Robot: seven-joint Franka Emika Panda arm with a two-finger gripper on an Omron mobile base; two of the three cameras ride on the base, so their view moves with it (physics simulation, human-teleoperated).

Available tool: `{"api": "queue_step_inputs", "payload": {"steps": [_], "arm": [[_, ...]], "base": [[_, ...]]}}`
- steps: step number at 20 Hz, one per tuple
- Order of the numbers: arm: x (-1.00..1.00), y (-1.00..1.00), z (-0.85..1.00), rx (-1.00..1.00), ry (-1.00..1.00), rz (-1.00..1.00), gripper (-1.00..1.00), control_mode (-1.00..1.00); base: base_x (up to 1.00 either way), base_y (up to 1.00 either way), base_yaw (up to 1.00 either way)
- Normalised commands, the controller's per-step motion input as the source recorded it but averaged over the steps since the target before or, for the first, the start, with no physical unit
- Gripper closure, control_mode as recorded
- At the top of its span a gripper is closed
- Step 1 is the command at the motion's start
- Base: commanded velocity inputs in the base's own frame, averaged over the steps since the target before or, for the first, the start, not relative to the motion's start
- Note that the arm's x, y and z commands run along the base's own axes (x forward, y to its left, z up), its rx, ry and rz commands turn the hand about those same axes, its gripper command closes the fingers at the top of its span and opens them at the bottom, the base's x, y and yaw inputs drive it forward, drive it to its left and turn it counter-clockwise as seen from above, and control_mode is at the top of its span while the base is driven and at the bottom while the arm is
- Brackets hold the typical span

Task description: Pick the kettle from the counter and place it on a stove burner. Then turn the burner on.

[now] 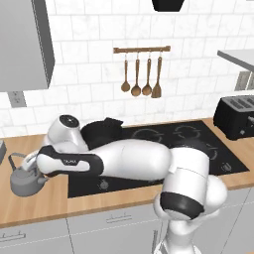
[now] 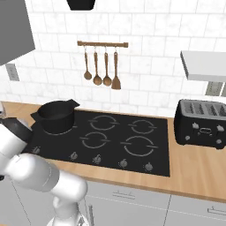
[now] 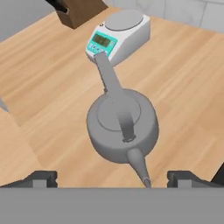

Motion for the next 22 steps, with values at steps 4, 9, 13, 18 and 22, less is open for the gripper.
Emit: {"api": "queue_step_inputs", "payload": {"steps": [4,9,13,18,22], "arm": [[0.32,0.26,-0.25,-0.01,0.01,-0.06,-1.0,-1.0],[0.34,0.31,-0.26,-0.02,0.02,-0.05,-1.0,-1.0],[0.33,0.37,-0.22,-0.02,0.03,-0.05,-1.0,-1.0],[0.29,0.32,-0.06,-0.01,0.01,-0.08,-1.0,-1.0],[0.24,0.25,-0.04,-0.01,0.0,-0.09,-1.0,-1.0]], "base": [[0.0,0.0,0.0],[0.0,0.0,0.0],[0.0,0.0,0.0],[0.0,0.0,0.0],[0.0,0.0,0.0]]}}
